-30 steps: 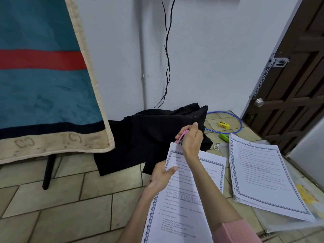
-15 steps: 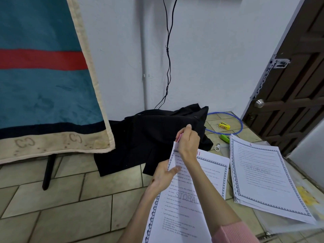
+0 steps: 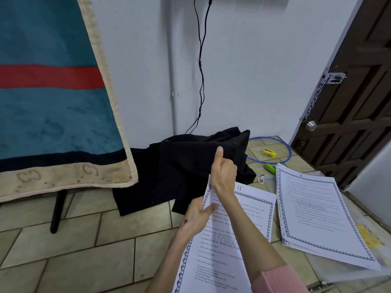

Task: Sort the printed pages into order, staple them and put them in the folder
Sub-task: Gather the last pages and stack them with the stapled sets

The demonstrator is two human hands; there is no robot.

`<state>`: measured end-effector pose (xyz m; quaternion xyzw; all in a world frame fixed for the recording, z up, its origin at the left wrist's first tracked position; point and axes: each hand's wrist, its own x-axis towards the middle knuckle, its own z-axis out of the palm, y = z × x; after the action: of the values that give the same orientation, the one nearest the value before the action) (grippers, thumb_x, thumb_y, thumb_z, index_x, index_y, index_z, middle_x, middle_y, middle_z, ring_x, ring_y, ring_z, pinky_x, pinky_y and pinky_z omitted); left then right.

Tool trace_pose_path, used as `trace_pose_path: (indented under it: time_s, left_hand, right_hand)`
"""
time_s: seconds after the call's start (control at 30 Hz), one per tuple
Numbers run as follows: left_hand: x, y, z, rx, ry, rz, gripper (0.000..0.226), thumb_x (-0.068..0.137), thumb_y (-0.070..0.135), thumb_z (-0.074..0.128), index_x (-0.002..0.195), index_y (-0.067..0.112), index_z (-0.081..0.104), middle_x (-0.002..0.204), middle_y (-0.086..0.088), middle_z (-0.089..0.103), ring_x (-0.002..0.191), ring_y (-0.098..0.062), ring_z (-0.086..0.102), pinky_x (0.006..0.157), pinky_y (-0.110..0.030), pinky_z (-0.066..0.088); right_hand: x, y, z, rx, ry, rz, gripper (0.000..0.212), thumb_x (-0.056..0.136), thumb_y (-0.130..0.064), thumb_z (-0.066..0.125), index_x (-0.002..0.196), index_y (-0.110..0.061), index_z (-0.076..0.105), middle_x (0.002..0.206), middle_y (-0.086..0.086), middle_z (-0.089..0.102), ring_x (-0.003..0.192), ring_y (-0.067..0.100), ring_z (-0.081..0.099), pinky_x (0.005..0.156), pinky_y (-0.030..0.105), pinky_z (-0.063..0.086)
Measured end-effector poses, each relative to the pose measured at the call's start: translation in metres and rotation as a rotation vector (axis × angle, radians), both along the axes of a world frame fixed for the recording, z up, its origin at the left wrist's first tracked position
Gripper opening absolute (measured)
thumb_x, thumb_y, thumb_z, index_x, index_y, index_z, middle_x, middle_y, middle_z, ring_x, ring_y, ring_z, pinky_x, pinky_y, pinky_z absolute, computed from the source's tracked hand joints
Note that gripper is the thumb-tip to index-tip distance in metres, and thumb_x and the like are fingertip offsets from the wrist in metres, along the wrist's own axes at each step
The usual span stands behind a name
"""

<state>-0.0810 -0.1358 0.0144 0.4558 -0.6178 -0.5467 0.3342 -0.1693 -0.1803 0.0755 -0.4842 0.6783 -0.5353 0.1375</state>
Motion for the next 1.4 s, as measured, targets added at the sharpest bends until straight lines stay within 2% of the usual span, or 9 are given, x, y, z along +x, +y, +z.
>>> trace_pose_path:
  time_s: [0.13,0.27,0.4,0.47,0.53,0.6,0.83,0.97,1.4]
  left_hand:
    - [-0.002,0.001,-0.005,0.0,-0.024,0.018,0.01,0.093,0.018,0.054,0.096,0.021,0.063,0.087,0.015,0.068,0.085,-0.001,0.065,0.068,-0.01,0.047]
    - [-0.006,0.003,-0.009,0.007,-0.026,0.048,0.014,0.093,0.018,0.054,0.102,0.017,0.064,0.095,0.01,0.07,0.093,-0.005,0.065,0.079,-0.019,0.051]
    - [-0.007,0.002,-0.011,0.002,-0.049,0.06,0.015,0.093,0.019,0.054,0.104,0.016,0.064,0.095,0.008,0.07,0.094,-0.008,0.065,0.082,-0.023,0.052]
    - [-0.004,0.001,-0.01,0.022,-0.064,0.02,0.012,0.092,0.018,0.055,0.1,0.02,0.064,0.094,0.009,0.069,0.095,-0.011,0.066,0.086,-0.028,0.052]
    - [-0.001,0.0,-0.008,0.038,-0.072,-0.032,0.014,0.092,0.015,0.054,0.099,0.022,0.064,0.096,0.009,0.07,0.095,-0.011,0.067,0.087,-0.03,0.053]
    - [0.002,0.001,-0.005,0.069,-0.038,-0.056,0.017,0.093,0.013,0.053,0.105,0.017,0.065,0.1,0.005,0.071,0.095,-0.011,0.067,0.084,-0.028,0.055]
    - [0.0,0.005,0.004,0.115,0.049,-0.056,0.02,0.094,0.013,0.051,0.109,0.012,0.065,0.103,-0.001,0.071,0.092,-0.013,0.069,0.072,-0.019,0.055]
    - [-0.003,0.007,0.005,0.116,0.047,-0.062,0.02,0.094,0.013,0.051,0.108,0.011,0.065,0.103,-0.002,0.071,0.094,-0.015,0.069,0.076,-0.023,0.056]
    - [-0.003,0.009,0.006,0.095,0.027,-0.05,0.018,0.093,0.011,0.053,0.106,0.009,0.064,0.1,-0.002,0.071,0.091,-0.012,0.068,0.072,-0.018,0.055]
  right_hand:
    - [0.001,0.004,-0.001,-0.027,-0.013,0.028,0.061,0.099,-0.043,0.034,0.046,-0.016,0.019,0.041,-0.004,0.022,0.04,0.008,0.02,0.041,0.019,0.026]
    - [0.001,0.006,-0.006,-0.114,-0.072,0.043,0.061,0.097,-0.037,0.043,0.045,-0.018,0.018,0.04,-0.008,0.019,0.038,0.011,0.022,0.042,0.02,0.02]
    - [0.0,0.006,-0.013,-0.192,-0.115,0.032,0.057,0.096,-0.035,0.038,0.046,-0.013,0.025,0.041,-0.003,0.023,0.042,0.011,0.022,0.046,0.028,0.02]
    - [-0.004,0.003,-0.018,-0.092,-0.144,0.026,0.061,0.098,-0.043,0.029,0.047,-0.011,0.029,0.043,0.0,0.034,0.044,0.013,0.033,0.049,0.029,0.029]
    - [-0.011,-0.003,-0.016,0.187,-0.151,0.034,0.071,0.096,-0.056,0.013,0.051,-0.01,0.044,0.061,0.006,0.057,0.062,0.019,0.054,0.067,0.032,0.042]
    - [-0.021,-0.006,-0.009,0.38,-0.139,0.114,0.077,0.095,-0.057,0.005,0.056,-0.011,0.054,0.076,0.009,0.063,0.077,0.022,0.058,0.079,0.034,0.04]
    - [-0.04,-0.003,-0.005,0.257,0.007,0.233,0.069,0.103,-0.037,0.022,0.062,-0.005,0.067,0.059,-0.001,0.06,0.063,0.006,0.054,0.062,0.017,0.037]
    - [-0.034,0.0,-0.011,0.142,-0.048,0.068,0.069,0.102,-0.031,0.022,0.049,-0.009,0.06,0.051,-0.002,0.057,0.059,0.011,0.057,0.061,0.022,0.04]
    - [-0.02,-0.005,-0.011,0.152,-0.038,0.035,0.067,0.1,-0.036,0.025,0.063,0.009,0.059,0.063,0.017,0.064,0.059,0.023,0.058,0.065,0.034,0.047]
